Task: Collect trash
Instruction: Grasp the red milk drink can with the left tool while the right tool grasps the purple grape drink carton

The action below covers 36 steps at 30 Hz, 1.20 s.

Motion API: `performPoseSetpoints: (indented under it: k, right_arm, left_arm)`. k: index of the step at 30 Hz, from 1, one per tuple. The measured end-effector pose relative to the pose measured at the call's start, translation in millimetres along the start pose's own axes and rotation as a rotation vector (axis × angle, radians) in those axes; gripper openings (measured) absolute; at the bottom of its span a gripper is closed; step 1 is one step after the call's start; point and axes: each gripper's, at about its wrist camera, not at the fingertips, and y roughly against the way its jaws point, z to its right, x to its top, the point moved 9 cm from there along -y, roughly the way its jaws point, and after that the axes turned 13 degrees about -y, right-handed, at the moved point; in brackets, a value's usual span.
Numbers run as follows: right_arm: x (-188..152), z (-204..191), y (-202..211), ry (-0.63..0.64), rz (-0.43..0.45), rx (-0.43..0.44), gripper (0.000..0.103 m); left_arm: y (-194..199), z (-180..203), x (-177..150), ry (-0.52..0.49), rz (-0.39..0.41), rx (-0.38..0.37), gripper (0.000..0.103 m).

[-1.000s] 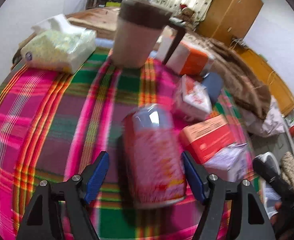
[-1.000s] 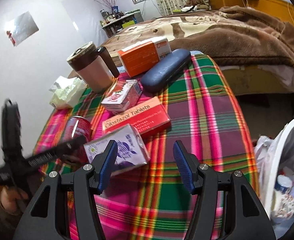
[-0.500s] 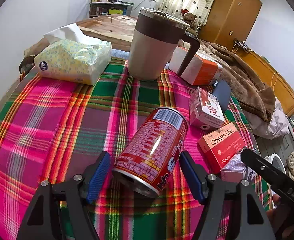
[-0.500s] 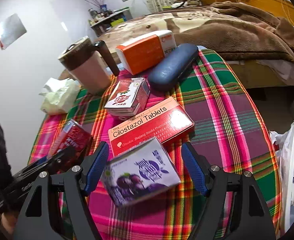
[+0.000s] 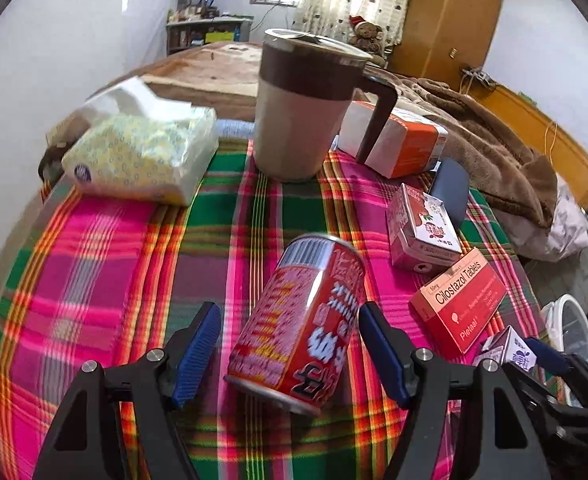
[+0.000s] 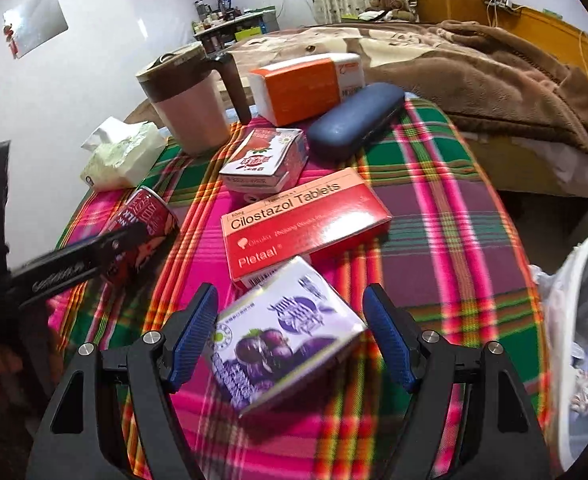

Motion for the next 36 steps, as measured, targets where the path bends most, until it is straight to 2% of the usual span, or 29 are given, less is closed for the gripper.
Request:
performPoseSetpoints:
  k: [4, 6, 7, 9, 10, 13, 19, 22, 25, 29, 36]
  right_arm:
    - [-9, 11, 2, -0.015, -0.04, -0.015, 0.076]
    - [-10, 15, 5, -0.025, -0.043, -0.006, 0.077]
    - [-9, 21, 8, -0.037, -0.031, -0.032, 0.079]
    - [-7, 24, 13, -0.034, -0.004, -0.07, 0.079]
    - [-6, 23, 17, -0.042, 0.008, -0.074, 0.079]
    - [-6, 5, 20, -0.066, 0.021, 0.023, 0.079]
    - [-9, -13, -4, -0.051, -0.002, -0.074, 0.079]
    - [-5, -11, -18, -0.037, 0.007, -0.158, 0.079]
    - [-4, -6, -15, -0.045, 0.008, -0.148, 0.079]
    - [-8, 13, -4, -0.05, 0.008, -0.179, 0.079]
    - [-9, 39, 19, -0.042, 0.084, -0.189, 0.079]
  left_arm:
    - [-8, 2, 3, -0.034, -0.022, 0.012, 0.072]
    - [-10, 5, 1, -0.043, -0.028, 0.008, 0.072]
    - [-11, 6, 0, -0.043, -0.028, 0.001, 0.071]
    - [-13, 8, -2, -0.036, -0.033, -0.015, 0.061]
    - [-13, 9, -2, -0.035, -0.033, -0.018, 0.06]
    - [-12, 7, -4, -0.028, -0.028, -0.011, 0.06]
    - [-7, -5, -10, -0.016, -0.033, 0.019, 0.06]
    - [-4, -10, -12, -0.005, -0.033, 0.021, 0.06]
    - [-3, -12, -12, 0.0, -0.032, 0.02, 0.06]
    - [-4, -9, -12, -0.009, -0.032, 0.016, 0.06]
    - [-4, 7, -12, -0.032, -0.025, -0.004, 0.06]
